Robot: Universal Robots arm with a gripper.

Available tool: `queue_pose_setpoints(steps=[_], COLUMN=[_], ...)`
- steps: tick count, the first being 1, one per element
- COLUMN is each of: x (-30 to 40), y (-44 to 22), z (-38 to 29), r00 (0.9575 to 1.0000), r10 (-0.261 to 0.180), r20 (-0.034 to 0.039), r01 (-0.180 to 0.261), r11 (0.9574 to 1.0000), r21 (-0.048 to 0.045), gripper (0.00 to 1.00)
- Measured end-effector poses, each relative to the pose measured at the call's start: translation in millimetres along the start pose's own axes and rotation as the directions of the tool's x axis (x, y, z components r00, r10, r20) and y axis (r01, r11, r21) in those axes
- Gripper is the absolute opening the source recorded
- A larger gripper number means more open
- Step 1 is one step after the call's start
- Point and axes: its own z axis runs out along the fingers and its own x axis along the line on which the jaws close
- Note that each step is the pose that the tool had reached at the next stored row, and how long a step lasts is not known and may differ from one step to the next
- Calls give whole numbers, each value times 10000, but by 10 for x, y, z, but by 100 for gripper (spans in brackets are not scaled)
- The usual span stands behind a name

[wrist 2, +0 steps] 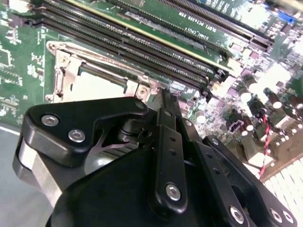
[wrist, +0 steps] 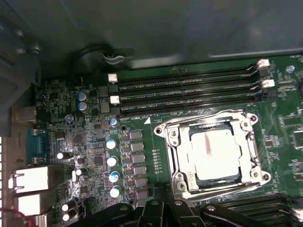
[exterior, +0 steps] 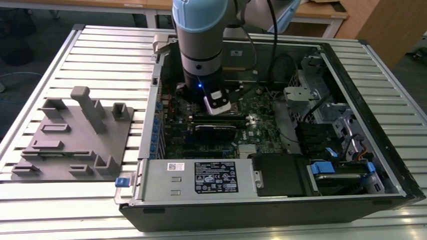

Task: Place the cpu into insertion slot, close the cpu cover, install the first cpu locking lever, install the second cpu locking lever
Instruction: 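Install the second cpu locking lever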

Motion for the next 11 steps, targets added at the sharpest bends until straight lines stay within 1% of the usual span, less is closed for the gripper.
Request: queue_pose_setpoints(steps=[3, 4, 6, 7, 9, 11], x=[-2, -1, 0, 2, 5, 7], y=[12, 17, 32, 41, 66, 105], z=[-57, -63, -62, -61, -56, -49], r00=[10000, 10000, 10000, 10000, 10000, 10000], r10=[0, 0, -6, -7, -7, -1], r20=[2, 7, 21, 25, 29, 34], r01=[0, 0, 6, 7, 6, 0], r11=[10000, 10000, 9999, 9999, 9998, 9998], r21=[13, 39, 135, 162, 185, 217], gripper=[10, 10, 10, 10, 10, 10])
